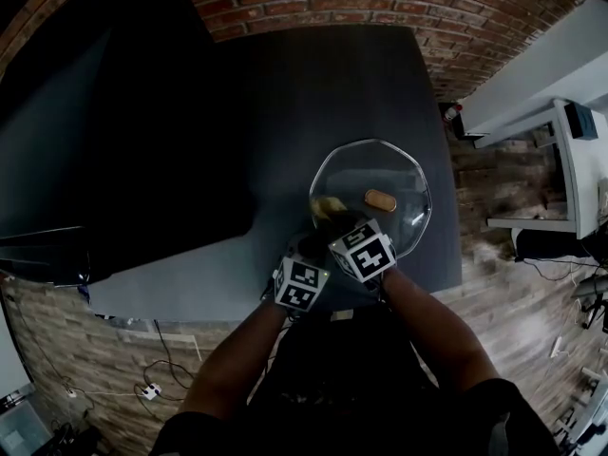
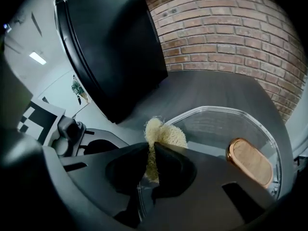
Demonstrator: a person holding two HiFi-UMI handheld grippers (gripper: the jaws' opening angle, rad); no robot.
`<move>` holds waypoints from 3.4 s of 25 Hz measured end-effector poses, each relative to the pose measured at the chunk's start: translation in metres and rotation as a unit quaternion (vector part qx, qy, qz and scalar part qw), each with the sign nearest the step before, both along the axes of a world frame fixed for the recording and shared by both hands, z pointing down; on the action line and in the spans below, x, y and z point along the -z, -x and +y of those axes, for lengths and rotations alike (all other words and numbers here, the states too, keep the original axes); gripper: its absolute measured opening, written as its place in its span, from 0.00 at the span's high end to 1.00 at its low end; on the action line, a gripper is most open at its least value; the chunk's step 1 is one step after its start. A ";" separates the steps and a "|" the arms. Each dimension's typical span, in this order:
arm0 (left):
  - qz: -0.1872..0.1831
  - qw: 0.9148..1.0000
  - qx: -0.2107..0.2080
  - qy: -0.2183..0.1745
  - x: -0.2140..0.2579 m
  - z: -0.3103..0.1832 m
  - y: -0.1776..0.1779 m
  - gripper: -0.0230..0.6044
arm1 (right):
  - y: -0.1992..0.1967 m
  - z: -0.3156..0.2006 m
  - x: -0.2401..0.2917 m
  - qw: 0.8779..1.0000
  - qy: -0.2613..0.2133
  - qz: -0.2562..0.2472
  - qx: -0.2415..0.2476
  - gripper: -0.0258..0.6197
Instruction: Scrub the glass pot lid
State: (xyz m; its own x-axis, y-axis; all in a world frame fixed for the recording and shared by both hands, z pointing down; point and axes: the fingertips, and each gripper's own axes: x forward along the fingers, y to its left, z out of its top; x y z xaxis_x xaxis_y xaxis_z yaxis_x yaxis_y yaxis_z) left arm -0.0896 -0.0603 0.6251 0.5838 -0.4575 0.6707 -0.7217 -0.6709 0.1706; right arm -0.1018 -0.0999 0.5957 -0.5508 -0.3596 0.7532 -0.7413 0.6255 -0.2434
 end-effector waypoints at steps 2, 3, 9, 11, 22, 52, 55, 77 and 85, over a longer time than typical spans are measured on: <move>-0.001 1.000 0.000 0.000 0.000 0.000 0.000 0.91 | 0.003 0.003 -0.004 1.000 0.009 0.014 0.020 0.90; -0.001 1.000 0.000 0.000 0.000 0.000 0.000 0.91 | 0.004 0.004 -0.005 0.999 0.013 0.023 0.032 0.90; -0.003 1.000 0.008 0.001 0.000 0.000 0.000 0.91 | 0.007 -0.001 -0.010 0.992 0.031 0.075 0.097 0.89; -0.003 1.000 0.014 0.002 -0.001 0.000 0.000 0.91 | 0.009 -0.007 -0.012 0.988 0.045 0.089 0.120 0.89; -0.007 0.999 0.048 0.009 0.000 -0.001 -0.002 0.91 | 0.012 -0.029 -0.020 0.929 0.151 0.185 0.283 0.89; -0.018 0.996 0.081 0.014 -0.002 -0.005 0.002 0.91 | -0.171 -0.147 -0.021 0.979 0.191 0.063 -0.019 0.89; -0.020 0.996 0.082 0.015 -0.002 -0.005 0.002 0.91 | -0.190 -0.142 -0.022 0.979 0.193 0.061 -0.038 0.89; -0.021 0.995 0.097 0.013 0.000 -0.007 0.003 0.91 | -0.262 -0.047 -0.027 0.973 0.200 0.039 -0.108 0.89; -0.023 0.995 0.100 0.013 0.000 -0.008 0.003 0.91 | -0.266 -0.012 -0.027 0.971 0.204 0.019 -0.124 0.89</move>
